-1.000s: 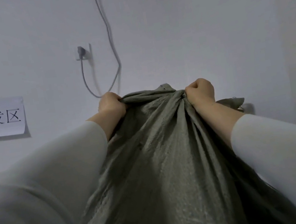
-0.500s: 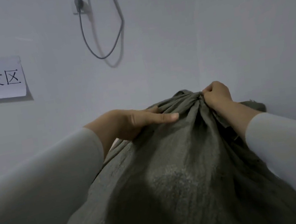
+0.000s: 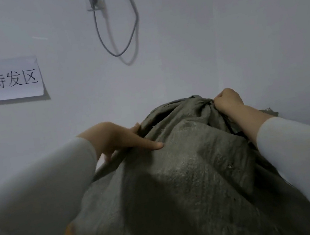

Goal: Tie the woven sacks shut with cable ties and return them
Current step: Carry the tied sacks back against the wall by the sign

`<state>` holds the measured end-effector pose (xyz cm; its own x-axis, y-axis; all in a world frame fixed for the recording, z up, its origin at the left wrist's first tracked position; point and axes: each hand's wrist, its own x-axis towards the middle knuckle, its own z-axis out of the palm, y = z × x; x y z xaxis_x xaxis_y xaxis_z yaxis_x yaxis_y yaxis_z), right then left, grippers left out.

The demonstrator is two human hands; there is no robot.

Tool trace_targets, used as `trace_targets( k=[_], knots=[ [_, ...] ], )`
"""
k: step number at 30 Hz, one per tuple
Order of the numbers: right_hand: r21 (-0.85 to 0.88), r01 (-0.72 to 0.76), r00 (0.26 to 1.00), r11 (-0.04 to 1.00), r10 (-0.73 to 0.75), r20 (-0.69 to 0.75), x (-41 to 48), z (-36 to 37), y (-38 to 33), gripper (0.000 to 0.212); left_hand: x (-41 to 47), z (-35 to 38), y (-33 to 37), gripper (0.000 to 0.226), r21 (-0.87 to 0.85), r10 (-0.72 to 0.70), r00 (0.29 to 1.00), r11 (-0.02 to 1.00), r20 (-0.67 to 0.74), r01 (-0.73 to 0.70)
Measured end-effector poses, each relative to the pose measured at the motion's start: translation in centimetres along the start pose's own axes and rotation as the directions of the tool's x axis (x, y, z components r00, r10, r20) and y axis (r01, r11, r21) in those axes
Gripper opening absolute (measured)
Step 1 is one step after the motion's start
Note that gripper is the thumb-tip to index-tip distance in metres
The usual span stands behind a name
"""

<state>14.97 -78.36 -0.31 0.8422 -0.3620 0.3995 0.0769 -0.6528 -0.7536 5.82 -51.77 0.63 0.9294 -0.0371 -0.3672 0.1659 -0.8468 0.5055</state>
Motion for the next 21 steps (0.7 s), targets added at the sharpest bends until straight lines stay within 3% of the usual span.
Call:
trace_targets(
  k=[2, 7, 12, 16, 19, 21],
  knots=[
    [0.046, -0.006, 1.0, 0.999, 0.005, 0.008, -0.1, 0.9, -0.7, 0.014, 0.4, 0.8, -1.0, 0.104, -0.076, 0.032, 0.993, 0.996, -0.11, -0.04],
    [0.198, -0.036, 0.996, 0.98, 0.051, -0.075, 0.8, 1.1, -1.5, 0.034, 2.8, 1.2, 0.9, 0.05, 0.002, 0.12, 0.928, 0.992, -0.353, -0.128],
    [0.347, -0.053, 0.982, 0.936, 0.112, -0.154, 4.1, 0.6, -1.4, 0.037, 5.9, 0.8, 3.2, 0.007, -0.171, 0.028, 0.818, 0.973, -0.575, -0.154],
    [0.474, -0.055, 0.964, 0.879, 0.171, -0.205, 7.5, 0.2, -3.1, 0.012, 6.9, -1.5, 4.9, 0.019, -0.26, -0.016, 0.725, 0.939, -0.688, -0.225],
    [0.478, 0.011, 0.966, 0.878, 0.115, -0.233, 9.3, -0.4, -4.6, 0.026, 7.0, -3.2, 5.9, 0.005, -0.231, -0.002, 0.646, 0.935, -0.763, -0.27],
    [0.454, 0.044, 0.977, 0.89, 0.058, -0.207, 9.5, -0.3, -4.5, 0.027, 7.7, -3.0, 6.1, 0.007, -0.206, 0.005, 0.65, 0.947, -0.76, -0.248]
  ],
)
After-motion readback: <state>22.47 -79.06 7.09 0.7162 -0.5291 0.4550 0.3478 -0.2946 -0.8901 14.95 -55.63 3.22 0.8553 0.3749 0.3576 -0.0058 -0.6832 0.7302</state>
